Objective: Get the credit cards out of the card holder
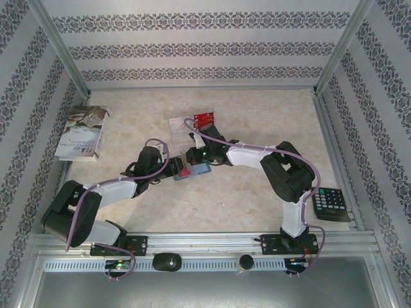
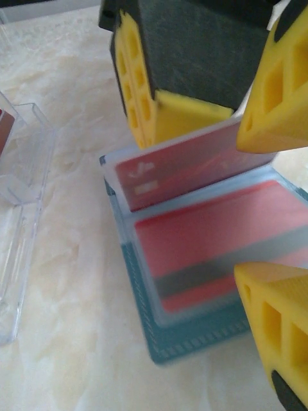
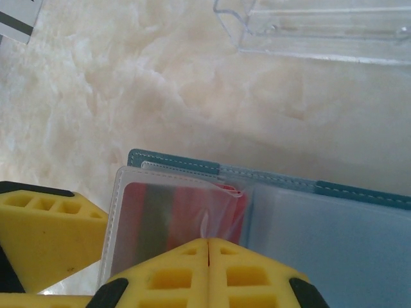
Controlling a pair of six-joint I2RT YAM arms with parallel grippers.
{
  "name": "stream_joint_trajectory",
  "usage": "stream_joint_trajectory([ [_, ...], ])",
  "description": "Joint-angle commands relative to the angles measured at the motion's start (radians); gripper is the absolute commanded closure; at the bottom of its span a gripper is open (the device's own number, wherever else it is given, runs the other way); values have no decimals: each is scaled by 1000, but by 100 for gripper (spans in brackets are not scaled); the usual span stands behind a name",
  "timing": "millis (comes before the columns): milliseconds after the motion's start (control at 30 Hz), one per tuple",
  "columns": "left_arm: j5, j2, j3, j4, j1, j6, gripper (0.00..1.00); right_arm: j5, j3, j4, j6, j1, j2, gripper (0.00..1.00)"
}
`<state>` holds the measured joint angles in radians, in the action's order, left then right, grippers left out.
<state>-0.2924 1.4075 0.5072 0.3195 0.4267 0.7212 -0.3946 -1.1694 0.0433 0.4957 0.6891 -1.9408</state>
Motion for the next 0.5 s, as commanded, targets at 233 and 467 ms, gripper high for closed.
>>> stream_joint_trajectory([
  [233, 155, -68, 22, -163, 28, -32, 65, -16, 49, 113, 77, -13, 37, 100],
  [467, 156, -31, 57, -188, 53, -55, 82, -23, 50, 135, 90, -11, 28, 100],
])
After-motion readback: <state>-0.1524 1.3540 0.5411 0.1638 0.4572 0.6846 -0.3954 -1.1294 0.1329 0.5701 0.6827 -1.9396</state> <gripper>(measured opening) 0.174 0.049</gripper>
